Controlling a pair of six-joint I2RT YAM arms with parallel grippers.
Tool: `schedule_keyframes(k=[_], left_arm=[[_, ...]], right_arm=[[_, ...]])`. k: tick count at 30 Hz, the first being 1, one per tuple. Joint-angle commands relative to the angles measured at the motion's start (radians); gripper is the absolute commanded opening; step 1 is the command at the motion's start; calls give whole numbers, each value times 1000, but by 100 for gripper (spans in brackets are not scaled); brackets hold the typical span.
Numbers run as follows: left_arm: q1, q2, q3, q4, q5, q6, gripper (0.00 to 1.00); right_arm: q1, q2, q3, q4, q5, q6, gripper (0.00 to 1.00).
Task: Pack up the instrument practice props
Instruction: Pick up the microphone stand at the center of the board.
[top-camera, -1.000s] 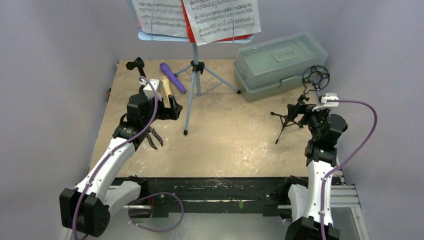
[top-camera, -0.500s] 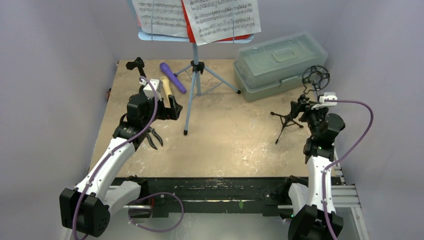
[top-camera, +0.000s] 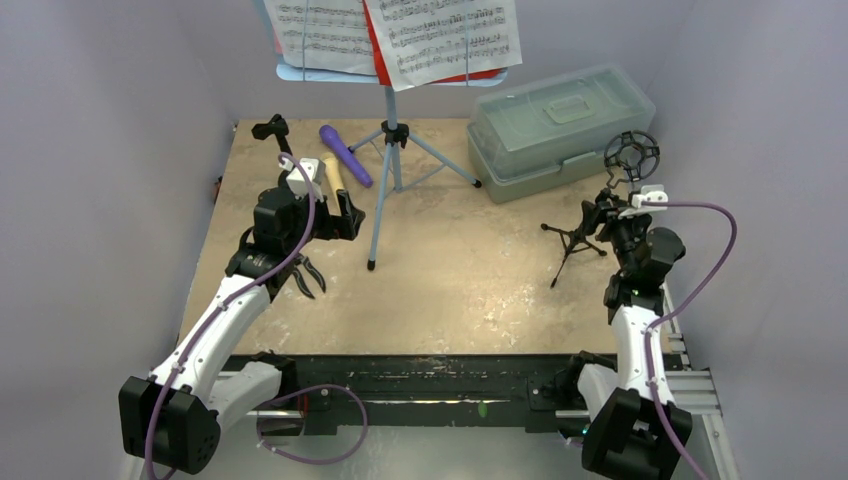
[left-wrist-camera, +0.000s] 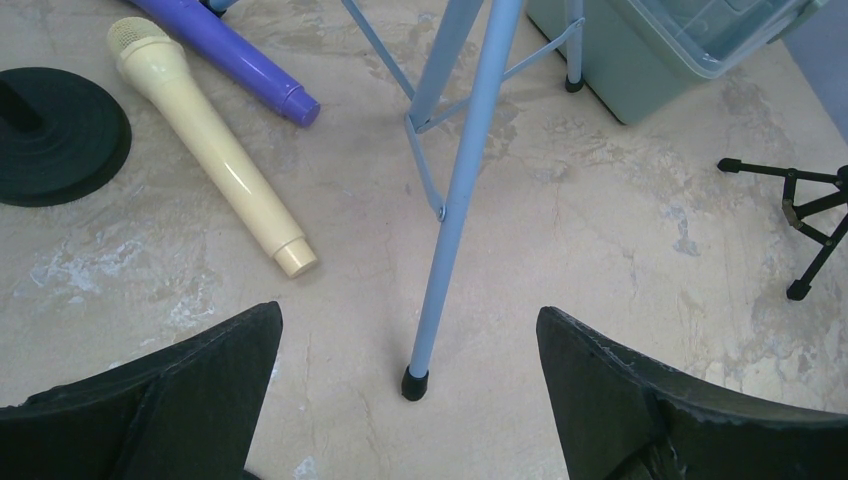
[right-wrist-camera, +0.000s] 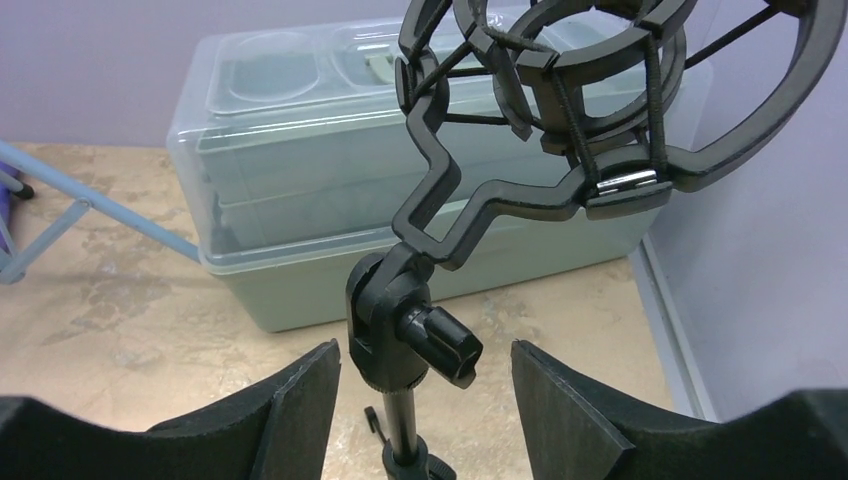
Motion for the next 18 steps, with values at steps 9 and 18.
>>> schedule_keyframes(k=[9,18], left_arm=[[8,-10,36,14,7,-8,99],[8,-10,36,13,7,-9,99]], right_arm=[[18,62,1,90,-45,-66,50],[22,68,2,87,-79,-68,34]])
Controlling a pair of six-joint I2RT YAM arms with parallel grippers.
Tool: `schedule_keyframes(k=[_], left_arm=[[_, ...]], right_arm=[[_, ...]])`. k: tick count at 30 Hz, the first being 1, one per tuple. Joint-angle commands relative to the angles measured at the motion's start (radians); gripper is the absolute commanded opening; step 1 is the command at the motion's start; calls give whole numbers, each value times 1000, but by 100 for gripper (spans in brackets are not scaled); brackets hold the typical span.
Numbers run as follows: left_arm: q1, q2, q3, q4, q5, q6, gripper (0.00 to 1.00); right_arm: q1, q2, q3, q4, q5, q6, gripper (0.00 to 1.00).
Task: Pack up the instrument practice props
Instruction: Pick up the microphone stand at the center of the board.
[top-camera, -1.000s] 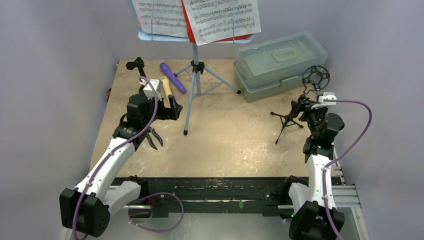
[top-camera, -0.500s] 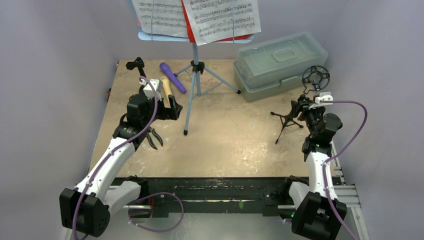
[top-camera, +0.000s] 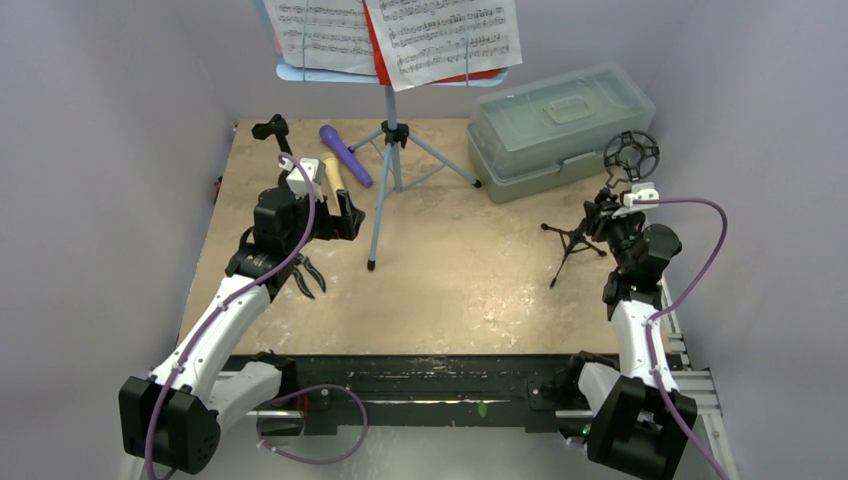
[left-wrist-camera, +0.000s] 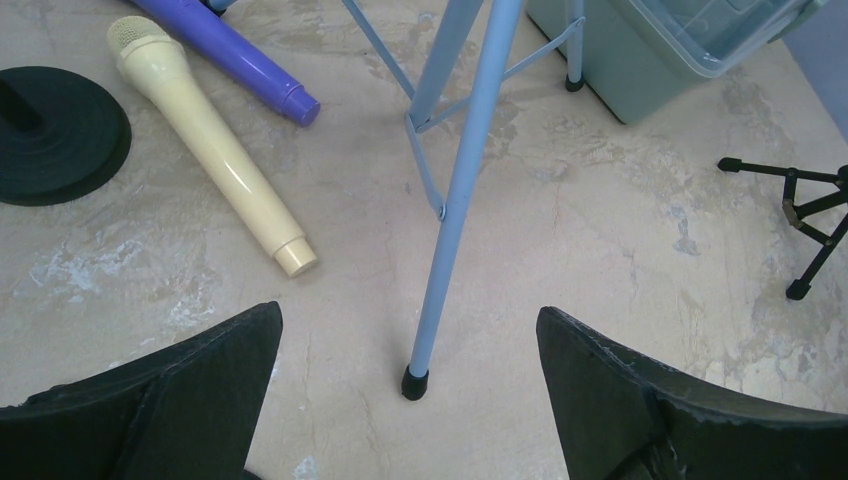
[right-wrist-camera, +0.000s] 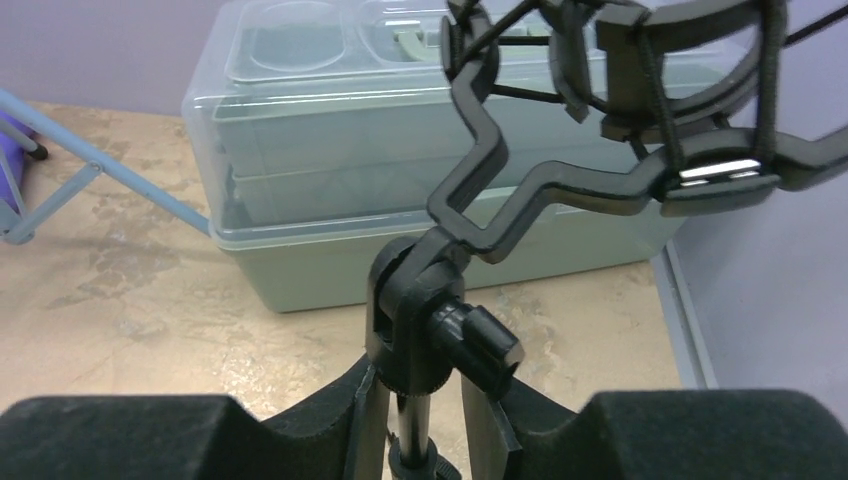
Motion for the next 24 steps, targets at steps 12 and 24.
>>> schedule_keyframes(k=[12,24], left_arm=[[8,-12,35,14,7,-8,99],[8,-10,35,16,10,-5,98]], right_arm=[[5,-5,22,14,-150,-15,7],[6,-25,113,-101,-465,-26,0]])
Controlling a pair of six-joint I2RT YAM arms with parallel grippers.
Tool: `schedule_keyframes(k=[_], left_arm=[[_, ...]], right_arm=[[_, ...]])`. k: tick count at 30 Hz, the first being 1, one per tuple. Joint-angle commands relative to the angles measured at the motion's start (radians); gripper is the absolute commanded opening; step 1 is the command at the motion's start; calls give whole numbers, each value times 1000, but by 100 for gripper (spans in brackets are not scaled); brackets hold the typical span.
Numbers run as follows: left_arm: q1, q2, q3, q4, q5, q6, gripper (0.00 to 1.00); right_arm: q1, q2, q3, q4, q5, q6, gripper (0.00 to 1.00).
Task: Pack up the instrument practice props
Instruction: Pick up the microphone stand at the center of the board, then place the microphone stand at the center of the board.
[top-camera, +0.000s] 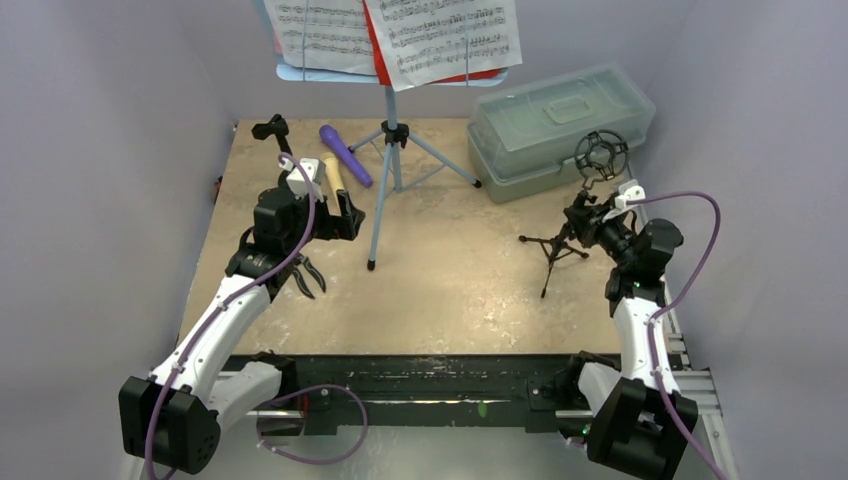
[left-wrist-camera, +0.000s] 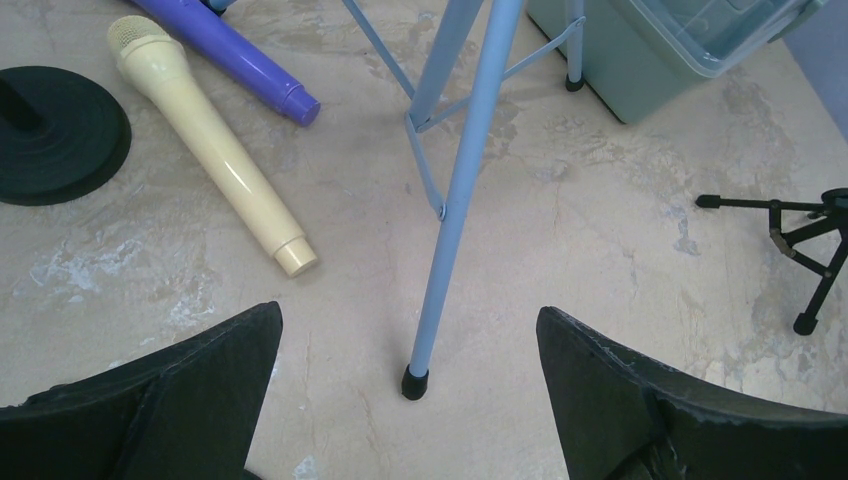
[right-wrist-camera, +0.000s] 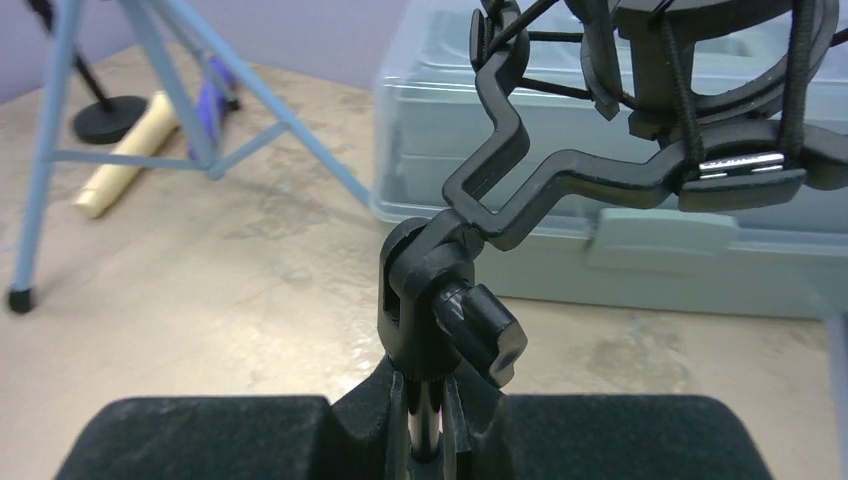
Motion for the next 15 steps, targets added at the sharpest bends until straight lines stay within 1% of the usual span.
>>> schedule_keyframes(k=[1,6,9,15], left_arm=[[8,-10,36,15,12,-4,99],[8,-8,34,16,28,2,99],[8,-5,32,22,53,8,98],[8,-4,26,34,98,20,98]], right_arm=[[5,-23,77,-13,-221,-17,0],[26,-14,86,-3,-424,-58,0],[57,2,99,-11,-486,-111,0],[121,43,148,-102,-558,-290,0]])
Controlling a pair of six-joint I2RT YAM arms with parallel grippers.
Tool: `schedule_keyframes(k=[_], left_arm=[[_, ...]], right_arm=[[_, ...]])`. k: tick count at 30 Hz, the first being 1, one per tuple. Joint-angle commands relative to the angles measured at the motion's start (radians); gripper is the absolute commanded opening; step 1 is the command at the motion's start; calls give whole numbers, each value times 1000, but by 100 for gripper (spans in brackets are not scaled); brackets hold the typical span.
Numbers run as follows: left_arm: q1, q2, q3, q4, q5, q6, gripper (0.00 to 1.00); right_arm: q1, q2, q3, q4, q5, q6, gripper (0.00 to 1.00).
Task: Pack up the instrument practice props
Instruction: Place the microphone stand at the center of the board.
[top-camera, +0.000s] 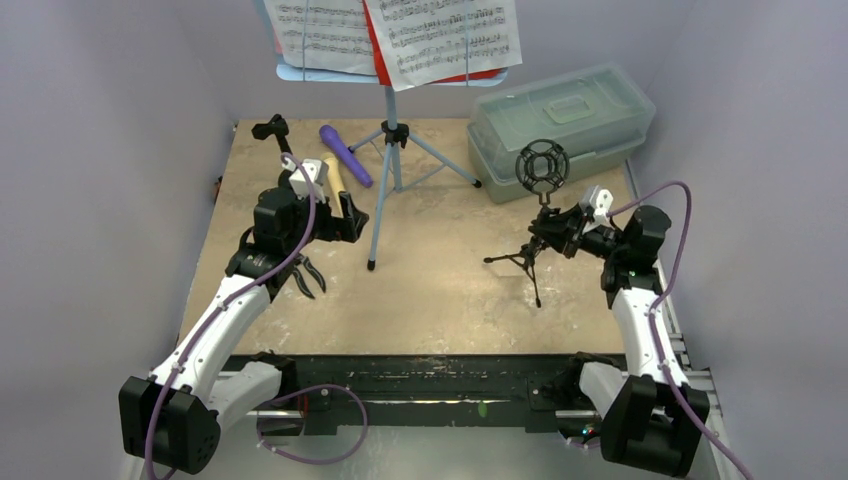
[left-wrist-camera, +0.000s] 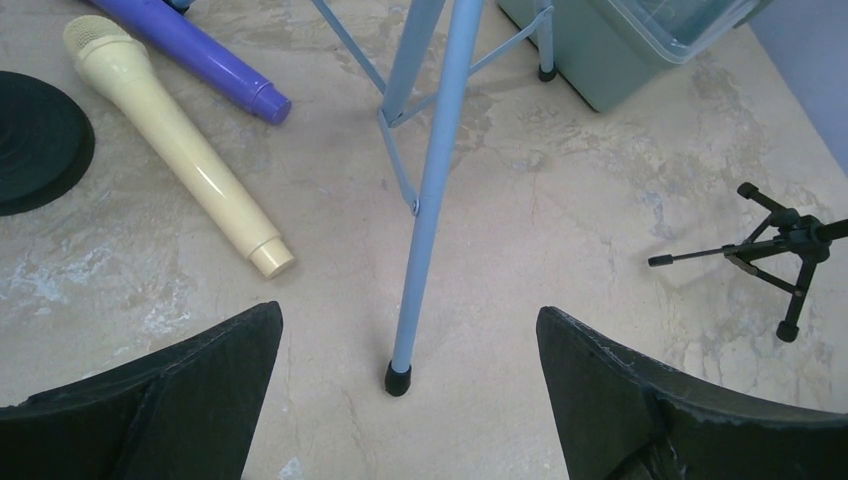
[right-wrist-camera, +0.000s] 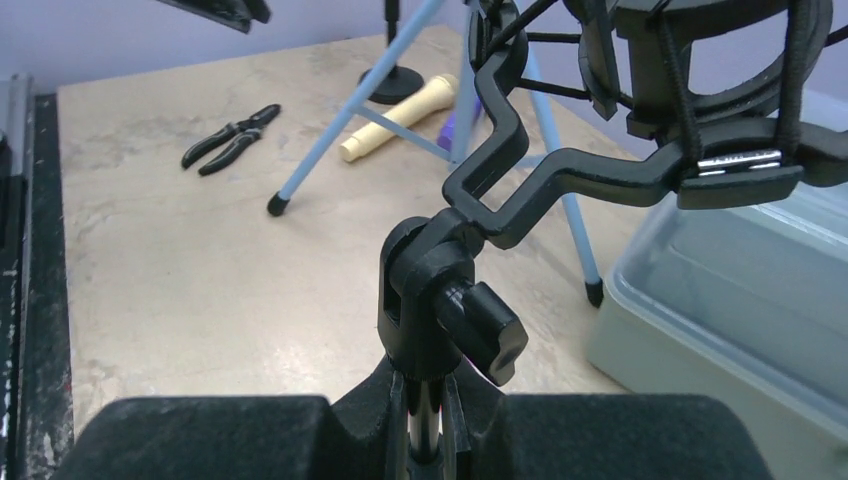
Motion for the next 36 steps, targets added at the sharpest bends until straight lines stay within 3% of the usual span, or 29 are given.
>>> schedule_keyframes(k=[1,8,17,26,36], left_arm=[[8,-4,26,35,55,21,98],[8,0,17,51,97,35,97],[8,4,12,69,153,44,95],[8,-1,12,71,162,46,95],[8,-10,12,72,168,45,95]], right_arm=[[43,17,93,-25,-119,-176,0],[131,66,95,-61,-144,-298,0],[189,124,56,16,-119,-273,0],[188,136,38,-54,-65,-319,41],[115,119,58,-191,-58,-375,71]])
